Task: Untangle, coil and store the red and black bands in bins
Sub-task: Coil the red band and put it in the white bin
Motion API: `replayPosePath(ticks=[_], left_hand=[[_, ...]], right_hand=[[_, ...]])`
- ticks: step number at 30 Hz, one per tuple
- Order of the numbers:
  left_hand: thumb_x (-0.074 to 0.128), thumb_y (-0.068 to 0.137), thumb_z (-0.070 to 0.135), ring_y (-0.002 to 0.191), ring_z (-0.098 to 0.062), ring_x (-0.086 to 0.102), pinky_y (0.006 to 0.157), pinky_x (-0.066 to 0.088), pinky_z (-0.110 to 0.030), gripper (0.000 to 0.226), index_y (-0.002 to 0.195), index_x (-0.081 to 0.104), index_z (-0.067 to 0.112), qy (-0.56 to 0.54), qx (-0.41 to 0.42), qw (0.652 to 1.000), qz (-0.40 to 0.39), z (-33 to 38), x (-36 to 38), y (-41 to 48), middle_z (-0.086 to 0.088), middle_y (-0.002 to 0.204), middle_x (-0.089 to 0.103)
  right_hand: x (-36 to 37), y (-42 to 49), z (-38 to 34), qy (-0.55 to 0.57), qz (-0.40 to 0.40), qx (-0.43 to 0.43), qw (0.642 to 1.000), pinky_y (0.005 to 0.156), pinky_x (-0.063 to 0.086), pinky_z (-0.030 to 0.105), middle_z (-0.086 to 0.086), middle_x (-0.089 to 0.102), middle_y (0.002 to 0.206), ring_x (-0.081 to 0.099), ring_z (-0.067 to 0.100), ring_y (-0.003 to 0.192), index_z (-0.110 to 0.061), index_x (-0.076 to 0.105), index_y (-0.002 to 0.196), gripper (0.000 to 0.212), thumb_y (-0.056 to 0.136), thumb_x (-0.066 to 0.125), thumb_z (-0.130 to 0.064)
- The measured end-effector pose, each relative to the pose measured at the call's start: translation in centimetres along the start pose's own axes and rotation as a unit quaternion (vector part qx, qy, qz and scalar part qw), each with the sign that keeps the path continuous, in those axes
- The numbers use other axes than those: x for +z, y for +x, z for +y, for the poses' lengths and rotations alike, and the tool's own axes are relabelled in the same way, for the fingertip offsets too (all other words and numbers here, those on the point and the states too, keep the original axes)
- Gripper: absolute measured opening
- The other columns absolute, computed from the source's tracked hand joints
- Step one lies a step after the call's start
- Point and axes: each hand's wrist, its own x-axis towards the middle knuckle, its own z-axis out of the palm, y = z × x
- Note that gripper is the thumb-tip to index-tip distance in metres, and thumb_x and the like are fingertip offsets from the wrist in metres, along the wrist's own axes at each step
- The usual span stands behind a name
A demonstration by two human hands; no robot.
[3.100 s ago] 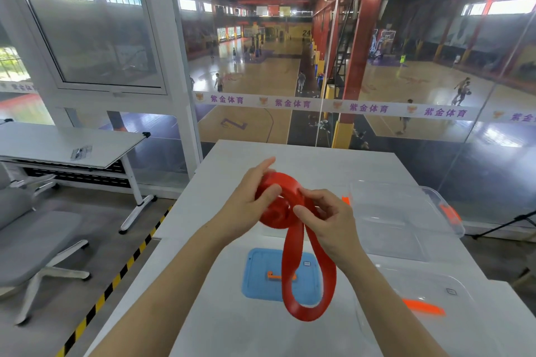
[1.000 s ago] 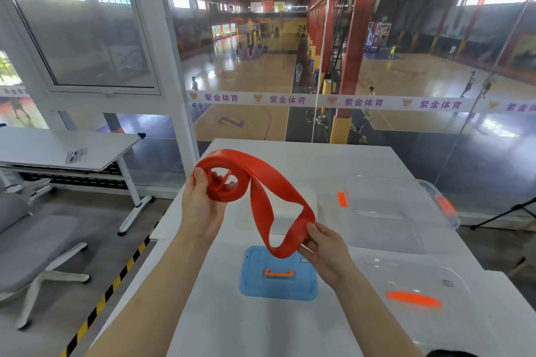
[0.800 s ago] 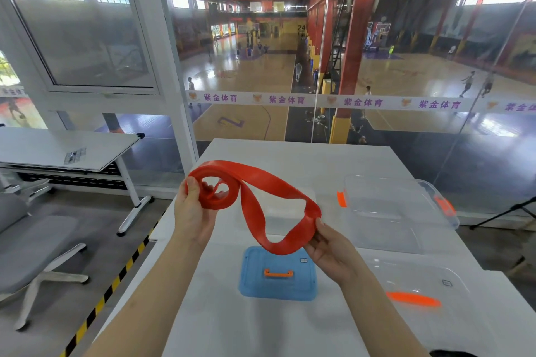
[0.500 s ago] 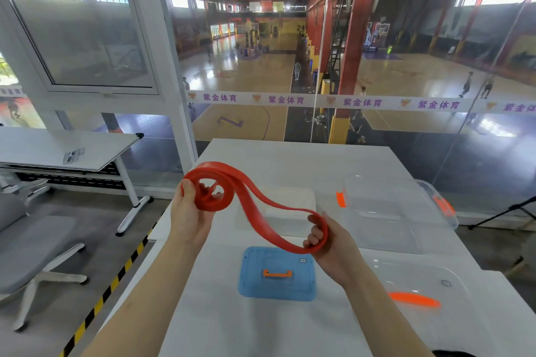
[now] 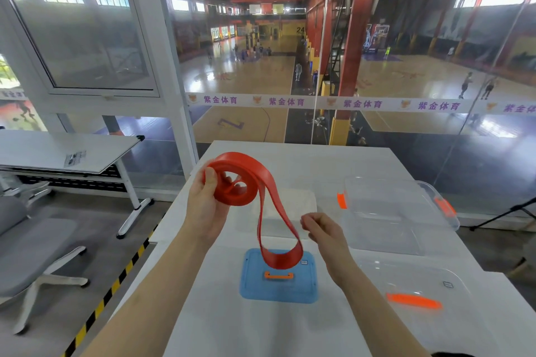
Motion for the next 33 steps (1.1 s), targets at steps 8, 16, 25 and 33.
replayPosePath(ticks=[8, 16, 25, 33], left_hand=[[0.057, 0.096, 0.044, 0.119, -0.036, 0.059, 0.112, 0.044, -0.062, 0.055, 0.139, 0.053, 0.011, 0.079, -0.035, 0.995, -0.048, -0.9, 1.7, -1.5, -0.02, 0.131, 0.063], [0.056, 0.093, 0.039, 0.115, -0.028, 0.06, 0.106, 0.051, -0.05, 0.055, 0.14, 0.054, 0.011, 0.078, -0.071, 0.992, -0.07, -0.6, 1.7, -1.8, -0.015, 0.125, 0.065], [0.056, 0.095, 0.039, 0.112, -0.025, 0.059, 0.1, 0.052, -0.047, 0.051, 0.136, 0.058, 0.009, 0.052, -0.081, 0.995, -0.039, -1.2, 2.1, -1.7, -0.01, 0.118, 0.065], [0.051, 0.104, 0.033, 0.102, -0.028, 0.052, 0.101, 0.049, -0.058, 0.036, 0.126, 0.062, 0.008, -0.1, -0.133, 0.986, 0.001, -2.3, 3.4, -2.3, -0.009, 0.1, 0.062]], right_hand=[[2.5, -0.2, -5.8, -0.046, -0.084, -0.169, 0.981, 0.103, 0.051, 0.014, -0.015, 0.071, 0.128, 0.065, 0.002, 0.122, -0.029, 0.065, 0.134, 0.037, 0.098, 0.073, -0.024], [2.9, -1.2, -6.5, -0.02, -0.033, -0.167, 0.985, 0.089, 0.053, 0.008, -0.019, 0.074, 0.112, 0.071, -0.005, 0.105, -0.038, 0.065, 0.12, 0.036, 0.094, 0.077, -0.016], [2.6, -1.2, -6.3, 0.009, -0.033, -0.127, 0.991, 0.092, 0.057, 0.015, -0.009, 0.079, 0.113, 0.074, 0.004, 0.105, -0.031, 0.07, 0.121, 0.037, 0.09, 0.081, -0.015], [3.3, -2.0, -6.0, 0.102, -0.013, -0.092, 0.99, 0.097, 0.06, 0.026, -0.005, 0.081, 0.114, 0.075, 0.012, 0.111, -0.027, 0.07, 0.124, 0.037, 0.091, 0.079, -0.012]])
